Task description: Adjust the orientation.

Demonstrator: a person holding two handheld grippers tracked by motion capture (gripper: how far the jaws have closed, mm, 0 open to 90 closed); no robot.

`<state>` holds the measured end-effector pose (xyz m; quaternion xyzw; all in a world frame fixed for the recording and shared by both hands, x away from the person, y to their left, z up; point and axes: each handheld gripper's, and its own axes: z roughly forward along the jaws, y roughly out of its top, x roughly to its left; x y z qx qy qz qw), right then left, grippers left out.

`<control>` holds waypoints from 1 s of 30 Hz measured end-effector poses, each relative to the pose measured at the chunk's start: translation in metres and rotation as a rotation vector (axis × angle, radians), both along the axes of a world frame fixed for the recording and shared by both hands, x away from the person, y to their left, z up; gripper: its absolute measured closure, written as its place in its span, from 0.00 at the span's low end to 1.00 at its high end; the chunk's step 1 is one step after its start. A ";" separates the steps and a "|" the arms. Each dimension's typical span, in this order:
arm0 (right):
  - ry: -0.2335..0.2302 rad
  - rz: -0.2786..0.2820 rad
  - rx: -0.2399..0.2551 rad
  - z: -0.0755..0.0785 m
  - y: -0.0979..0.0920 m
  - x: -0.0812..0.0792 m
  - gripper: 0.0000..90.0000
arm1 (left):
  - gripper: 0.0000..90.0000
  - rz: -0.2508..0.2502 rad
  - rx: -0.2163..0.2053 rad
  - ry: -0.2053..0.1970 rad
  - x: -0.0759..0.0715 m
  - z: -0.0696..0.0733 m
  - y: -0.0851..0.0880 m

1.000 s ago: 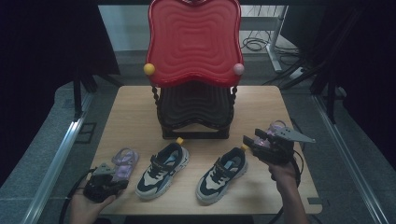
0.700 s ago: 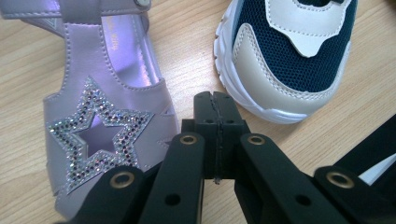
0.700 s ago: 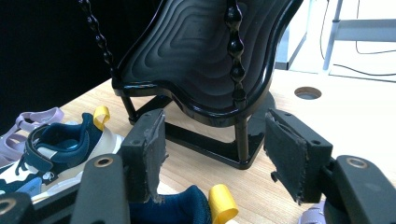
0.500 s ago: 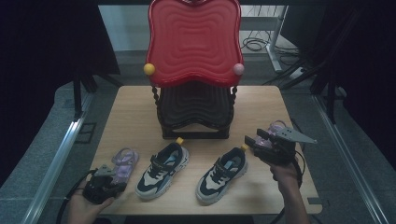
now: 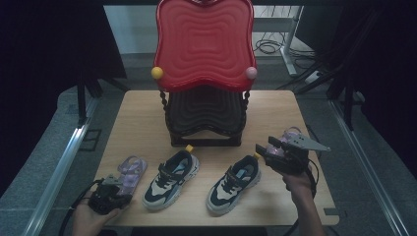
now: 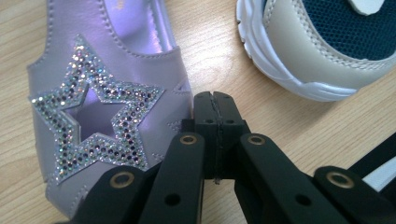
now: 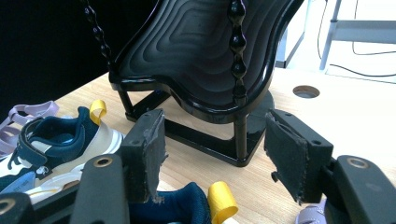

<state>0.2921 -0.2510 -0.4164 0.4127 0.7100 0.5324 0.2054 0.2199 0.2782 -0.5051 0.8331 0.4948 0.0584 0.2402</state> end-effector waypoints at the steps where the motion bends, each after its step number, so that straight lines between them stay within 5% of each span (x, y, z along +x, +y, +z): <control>1: 0.001 0.000 0.000 0.000 0.000 0.000 0.43 | 1.00 0.001 0.001 0.003 0.000 0.000 0.001; 12: 0.012 0.006 -0.012 -0.004 0.003 0.001 0.44 | 1.00 0.027 -0.056 -0.008 -0.001 -0.001 0.014; 17: 0.017 0.009 -0.026 -0.006 0.005 -0.001 0.43 | 1.00 0.057 -0.030 -0.036 -0.004 -0.001 0.018; 30: 0.022 -0.002 -0.025 -0.009 0.006 -0.002 0.43 | 1.00 0.108 -0.054 -0.070 0.000 -0.002 0.024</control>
